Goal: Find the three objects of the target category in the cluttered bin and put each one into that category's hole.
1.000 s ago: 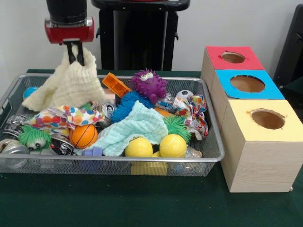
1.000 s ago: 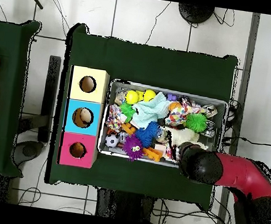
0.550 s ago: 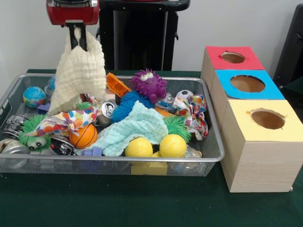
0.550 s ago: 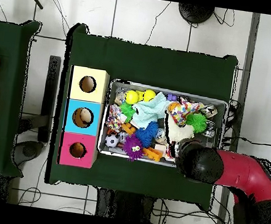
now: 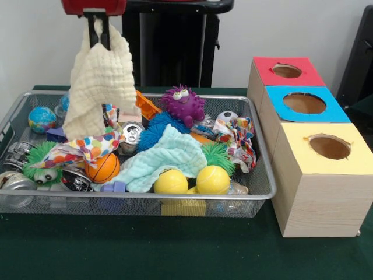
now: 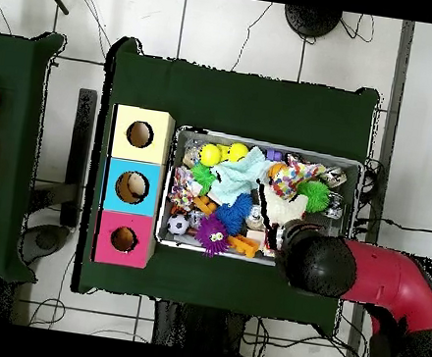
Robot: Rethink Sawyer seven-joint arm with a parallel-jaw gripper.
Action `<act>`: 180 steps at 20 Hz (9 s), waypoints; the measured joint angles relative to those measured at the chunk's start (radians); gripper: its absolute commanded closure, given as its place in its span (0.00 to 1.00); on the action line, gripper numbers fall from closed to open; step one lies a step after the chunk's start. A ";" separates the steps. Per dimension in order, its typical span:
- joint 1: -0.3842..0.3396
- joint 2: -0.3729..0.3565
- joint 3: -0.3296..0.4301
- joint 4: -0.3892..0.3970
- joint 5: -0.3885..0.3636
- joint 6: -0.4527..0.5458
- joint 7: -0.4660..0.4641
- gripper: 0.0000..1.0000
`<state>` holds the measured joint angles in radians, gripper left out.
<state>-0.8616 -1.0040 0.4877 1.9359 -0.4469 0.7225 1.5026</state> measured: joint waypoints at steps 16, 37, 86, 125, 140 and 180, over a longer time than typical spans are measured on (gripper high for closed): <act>0.188 -0.154 -0.001 0.183 0.147 0.003 0.000 1.00; 0.250 0.128 -0.138 0.206 0.044 -0.313 0.000 1.00; 0.206 0.247 -0.152 -0.213 0.029 -0.073 0.000 0.00; 0.128 0.418 -0.017 -0.263 -0.146 -0.209 -0.001 1.00; 0.316 0.377 -0.090 -0.034 -0.104 -0.381 0.013 1.00; -0.045 0.369 -0.048 -0.124 -0.091 -0.208 0.013 1.00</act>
<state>-0.9061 -0.6352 0.4397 1.8121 -0.5382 0.5143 1.5154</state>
